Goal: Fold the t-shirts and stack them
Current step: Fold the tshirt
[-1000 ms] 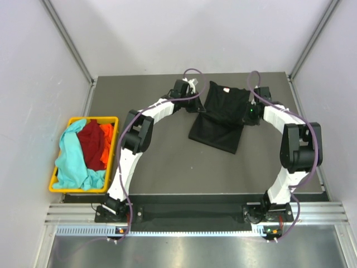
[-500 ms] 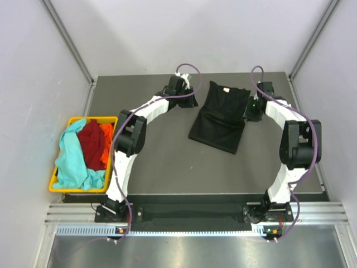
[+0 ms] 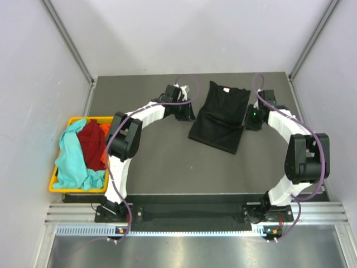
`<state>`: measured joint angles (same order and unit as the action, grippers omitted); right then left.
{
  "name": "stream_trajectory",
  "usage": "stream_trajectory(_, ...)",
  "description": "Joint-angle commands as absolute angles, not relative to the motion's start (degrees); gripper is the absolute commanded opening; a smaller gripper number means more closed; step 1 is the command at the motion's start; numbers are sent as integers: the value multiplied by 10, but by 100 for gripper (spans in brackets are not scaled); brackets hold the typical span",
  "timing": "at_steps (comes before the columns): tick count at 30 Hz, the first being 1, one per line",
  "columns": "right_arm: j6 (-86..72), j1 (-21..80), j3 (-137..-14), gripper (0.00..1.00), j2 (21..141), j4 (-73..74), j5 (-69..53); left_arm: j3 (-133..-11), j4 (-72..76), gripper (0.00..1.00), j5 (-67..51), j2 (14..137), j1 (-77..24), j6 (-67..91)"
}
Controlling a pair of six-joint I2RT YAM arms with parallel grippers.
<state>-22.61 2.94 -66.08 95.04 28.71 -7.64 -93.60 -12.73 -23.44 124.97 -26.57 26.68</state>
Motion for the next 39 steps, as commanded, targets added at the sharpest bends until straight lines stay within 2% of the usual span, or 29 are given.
stream_trajectory(1, -269, 36, -606, 38, 907, 276, -116, -911, -170, 36, -267, 1210, -266, 261)
stream_trajectory(5, -292, 39, -535, 48, 855, 266, -137, -855, -156, 40, -254, 1180, -267, 256)
stream_trajectory(11, -301, 44, -459, 49, 795, 247, -172, -815, -123, 40, -273, 1170, -267, 259)
stream_trajectory(21, -291, 49, -397, 48, 774, 221, -176, -759, -91, 40, -293, 1158, -271, 270)
stream_trajectory(27, -287, 49, -384, 46, 795, 198, -175, -751, -100, 18, -301, 1161, -271, 278)
stream_trajectory(29, -282, 50, -378, 44, 797, 189, -175, -744, -97, 0, -309, 1162, -271, 285)
stream_trajectory(33, -276, 49, -386, 42, 760, 231, -166, -709, -66, 0, -326, 1144, -272, 313)
stream_trajectory(39, -248, 49, -433, 47, 655, 359, -100, -613, -18, 0, -295, 1057, -279, 348)
